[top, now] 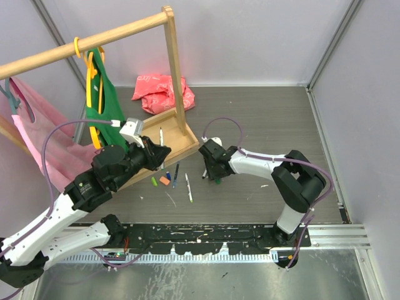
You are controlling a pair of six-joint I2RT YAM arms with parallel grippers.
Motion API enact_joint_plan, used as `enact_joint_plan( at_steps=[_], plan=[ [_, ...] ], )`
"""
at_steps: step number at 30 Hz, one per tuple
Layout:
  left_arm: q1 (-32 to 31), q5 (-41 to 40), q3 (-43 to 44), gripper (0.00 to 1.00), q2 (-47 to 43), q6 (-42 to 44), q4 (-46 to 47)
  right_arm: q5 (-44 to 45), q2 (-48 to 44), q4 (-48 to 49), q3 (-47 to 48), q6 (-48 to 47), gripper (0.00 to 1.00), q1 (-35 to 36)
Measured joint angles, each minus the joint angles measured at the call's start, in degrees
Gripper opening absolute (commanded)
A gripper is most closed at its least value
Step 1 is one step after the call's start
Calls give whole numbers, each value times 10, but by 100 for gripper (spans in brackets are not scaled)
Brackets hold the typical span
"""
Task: Insert the pens into the pen caps
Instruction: Insert the pen cap onto the pen.
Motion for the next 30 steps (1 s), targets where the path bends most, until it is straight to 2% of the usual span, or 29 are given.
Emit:
enact_joint_plan(
  at_steps=[12, 19, 24, 27, 30],
  plan=[
    [0, 0, 0, 0, 0, 0, 0, -30, 0, -18, 3, -15, 41, -5],
    [0, 0, 0, 0, 3, 0, 0, -38, 7, -21, 10, -24, 32, -7],
    [0, 0, 0, 0, 3, 0, 0, -42, 12, -20, 14, -26, 21, -10],
    [0, 0, 0, 0, 4, 0, 0, -45, 14, -20, 16, -28, 1, -15],
    [0, 0, 0, 0, 8, 0, 0, -47, 14, -16, 16, -29, 0, -20]
  ],
)
